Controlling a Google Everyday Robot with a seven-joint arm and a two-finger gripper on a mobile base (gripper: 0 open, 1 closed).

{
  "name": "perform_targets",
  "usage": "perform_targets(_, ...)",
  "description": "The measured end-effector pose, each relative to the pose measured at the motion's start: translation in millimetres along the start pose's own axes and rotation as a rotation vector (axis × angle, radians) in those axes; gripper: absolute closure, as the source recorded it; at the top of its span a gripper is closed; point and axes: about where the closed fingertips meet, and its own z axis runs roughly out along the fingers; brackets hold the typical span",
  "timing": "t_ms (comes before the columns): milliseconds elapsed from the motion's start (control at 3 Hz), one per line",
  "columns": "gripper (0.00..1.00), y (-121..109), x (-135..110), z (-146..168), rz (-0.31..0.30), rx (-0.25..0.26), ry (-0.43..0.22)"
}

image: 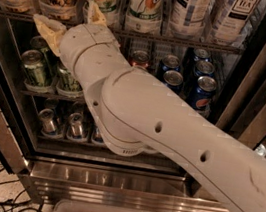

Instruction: Pick orange can from top shelf of fridge

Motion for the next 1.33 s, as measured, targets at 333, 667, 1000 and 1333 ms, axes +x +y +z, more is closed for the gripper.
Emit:
perform_targets(333, 0.26, -3.5, 0.3, 11.7, 0.014, -0.002, -0.013)
perform_targets(667, 0.29, -5.9, -3.3, 22.4, 0.019, -0.008, -0.031)
perform_targets(1000, 0.29, -6.6, -8.5, 33.1, 0.015, -0.021, -0.044)
perform_targets(1333, 0.29, -6.7, -8.6, 43.4, 0.018, -0.035, -0.044)
